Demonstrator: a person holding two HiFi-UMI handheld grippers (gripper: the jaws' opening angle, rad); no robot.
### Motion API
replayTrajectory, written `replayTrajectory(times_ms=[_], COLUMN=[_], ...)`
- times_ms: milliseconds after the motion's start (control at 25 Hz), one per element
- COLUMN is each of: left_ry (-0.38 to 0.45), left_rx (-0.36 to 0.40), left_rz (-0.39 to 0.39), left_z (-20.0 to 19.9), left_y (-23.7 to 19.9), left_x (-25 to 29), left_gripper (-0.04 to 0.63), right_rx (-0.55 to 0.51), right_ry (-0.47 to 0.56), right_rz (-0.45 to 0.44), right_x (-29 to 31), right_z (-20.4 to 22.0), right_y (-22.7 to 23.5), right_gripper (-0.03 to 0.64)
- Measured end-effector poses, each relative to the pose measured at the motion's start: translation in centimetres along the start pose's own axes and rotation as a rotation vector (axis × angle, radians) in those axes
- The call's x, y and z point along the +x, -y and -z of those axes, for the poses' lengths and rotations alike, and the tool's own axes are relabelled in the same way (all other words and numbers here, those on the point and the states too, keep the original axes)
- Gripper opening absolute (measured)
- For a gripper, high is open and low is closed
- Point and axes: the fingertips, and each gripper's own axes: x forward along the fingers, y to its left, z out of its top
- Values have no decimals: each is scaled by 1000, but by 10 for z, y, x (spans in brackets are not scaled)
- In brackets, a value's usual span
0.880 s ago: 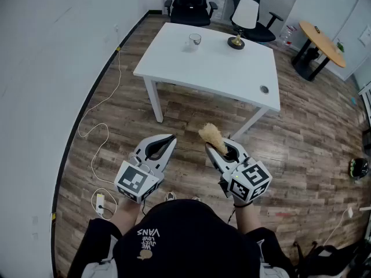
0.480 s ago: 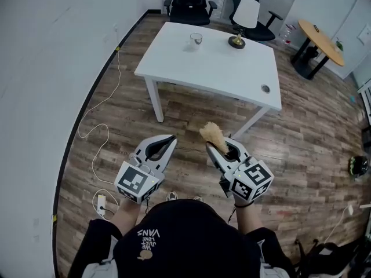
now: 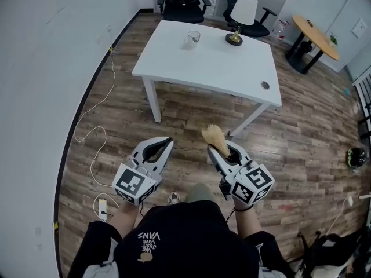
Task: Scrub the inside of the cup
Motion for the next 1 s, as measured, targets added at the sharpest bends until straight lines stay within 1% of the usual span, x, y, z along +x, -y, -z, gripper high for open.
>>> replayTrajectory(times_ms=[160,360,560,760,1000], left_ry=[-5,-13,-22,-13,-10], left_rx=[-20,-16,-12,-5,-6], left_rz=[4,7,-17,-48,-84], left_z=[5,4,0,-12,-18], left_y=[-10,-28,-56,-83,-105], left_x=[5,26,63,102,144], left_gripper=[11,11,11,11,11], right_rx=[14,16,13,9,6], right_ry=[-8,-5,-7,-17,-36], right_rz=[18,22,-6,-38,-76], right_x=[7,24,52,80,102], right_z=[0,-7,-19,-36,-49], right_y=[5,28,64,104,146], right_gripper=[103,103,103,103,103])
